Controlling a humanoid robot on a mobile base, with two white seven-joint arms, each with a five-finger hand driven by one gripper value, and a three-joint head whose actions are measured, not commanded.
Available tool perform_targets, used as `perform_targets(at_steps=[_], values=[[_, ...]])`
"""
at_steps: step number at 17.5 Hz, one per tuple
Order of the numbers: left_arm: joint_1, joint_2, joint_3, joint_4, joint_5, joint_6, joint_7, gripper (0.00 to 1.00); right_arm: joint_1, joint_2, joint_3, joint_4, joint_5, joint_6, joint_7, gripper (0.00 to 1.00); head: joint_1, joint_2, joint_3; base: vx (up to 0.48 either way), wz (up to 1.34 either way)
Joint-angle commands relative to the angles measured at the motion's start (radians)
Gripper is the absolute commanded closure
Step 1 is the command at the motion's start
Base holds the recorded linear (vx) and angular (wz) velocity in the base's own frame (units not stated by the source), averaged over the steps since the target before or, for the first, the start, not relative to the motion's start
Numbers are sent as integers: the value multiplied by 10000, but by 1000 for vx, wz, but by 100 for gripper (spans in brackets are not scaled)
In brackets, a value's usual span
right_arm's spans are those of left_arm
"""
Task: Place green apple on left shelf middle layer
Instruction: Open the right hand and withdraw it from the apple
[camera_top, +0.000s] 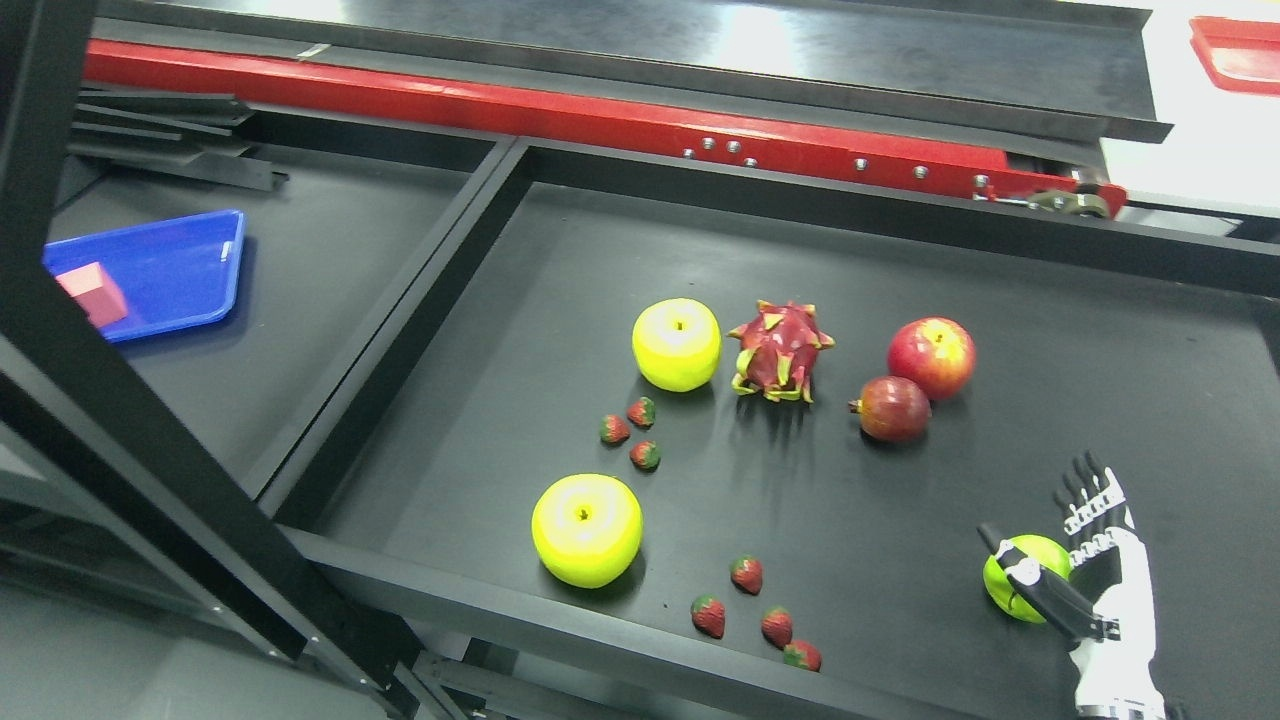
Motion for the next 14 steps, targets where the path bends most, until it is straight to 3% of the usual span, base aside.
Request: perform_targets(at_steps=[1, 14], values=[[0, 175, 2, -3, 0, 8, 12, 0, -81, -175, 745, 3, -12, 33, 0, 0, 0, 0, 0, -30, -223], [0, 175, 2, -3, 0, -7, -3, 0, -65, -175, 760, 3, -12, -44, 30, 0, 0, -2, 0, -37, -293]])
